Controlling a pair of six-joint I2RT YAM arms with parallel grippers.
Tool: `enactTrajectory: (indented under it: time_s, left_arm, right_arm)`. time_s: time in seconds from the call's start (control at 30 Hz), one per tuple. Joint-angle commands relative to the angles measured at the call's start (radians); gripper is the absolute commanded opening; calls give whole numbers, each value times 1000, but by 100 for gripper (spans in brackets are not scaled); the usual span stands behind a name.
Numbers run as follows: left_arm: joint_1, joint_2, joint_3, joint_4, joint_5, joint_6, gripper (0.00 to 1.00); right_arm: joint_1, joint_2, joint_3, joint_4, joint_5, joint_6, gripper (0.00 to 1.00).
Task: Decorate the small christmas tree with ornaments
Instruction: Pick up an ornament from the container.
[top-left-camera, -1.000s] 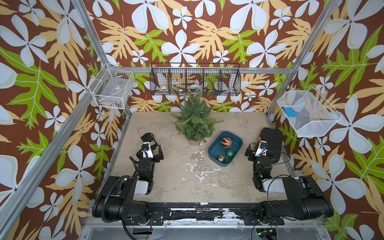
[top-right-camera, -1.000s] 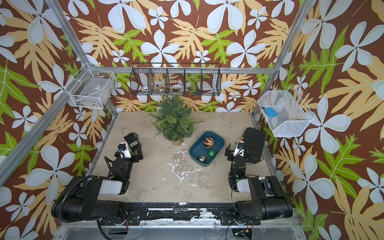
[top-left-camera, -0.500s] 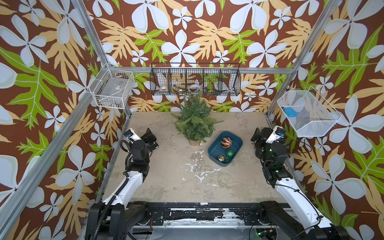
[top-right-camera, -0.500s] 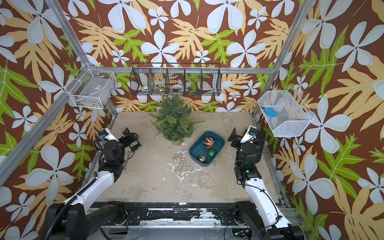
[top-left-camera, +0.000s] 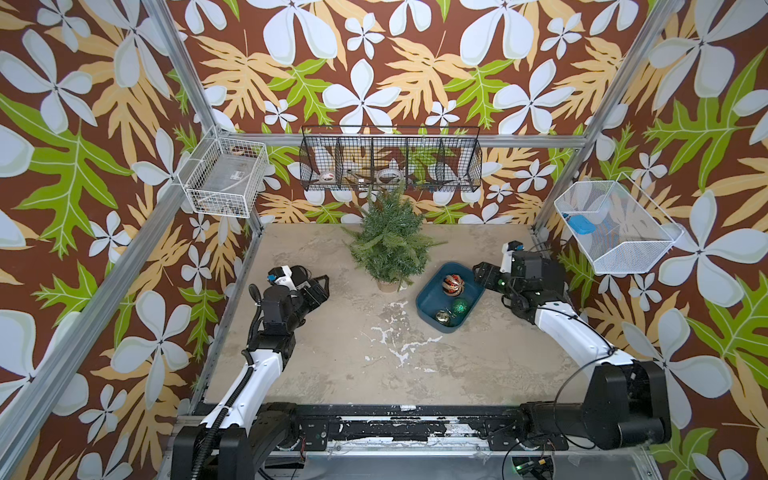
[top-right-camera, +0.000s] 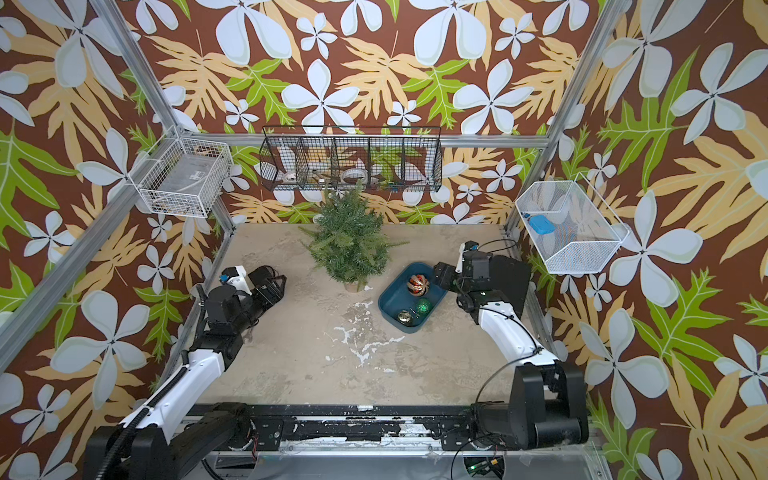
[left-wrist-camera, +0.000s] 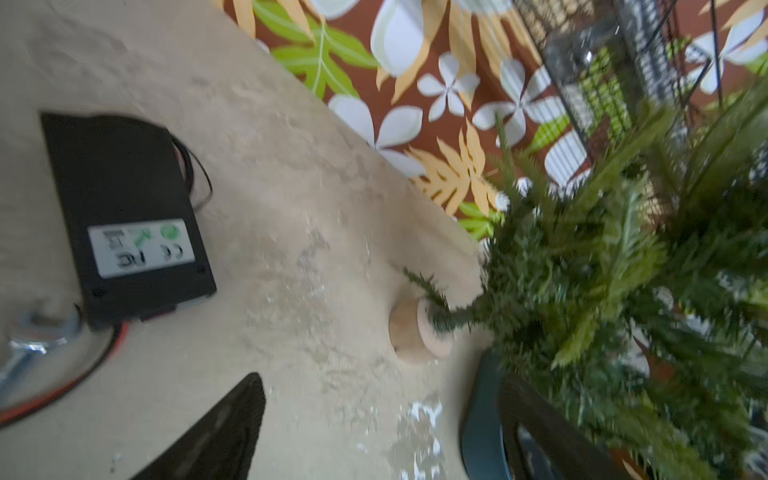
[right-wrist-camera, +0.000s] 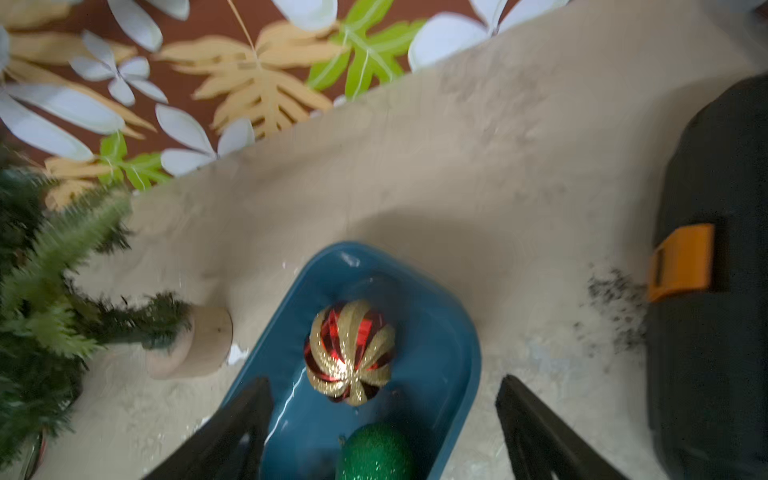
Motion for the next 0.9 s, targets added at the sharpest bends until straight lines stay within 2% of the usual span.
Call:
enactTrajectory:
  time_s: [0.0,0.17,0.37,0.57,0.87]
  left_arm:
    - [-22,-2,-31,-6,171,1,90]
    - [-95,12,-25,-23,156,22,90]
    - [-99,20,-26,-28,154,23,90]
    - [-99,20,-37,-32,139,14,90]
    - [-99,14,-37,-39,136,14,90]
  right_arm:
    - [29,58,22,-48,-31,-32,90]
    - [81,148,74,-47,0,-57,91]
    - [114,251,156,-75,27,-56,90]
    - [144,314,198,-91,48,-45,94]
    - [151,382,216,-103,72,-37,88]
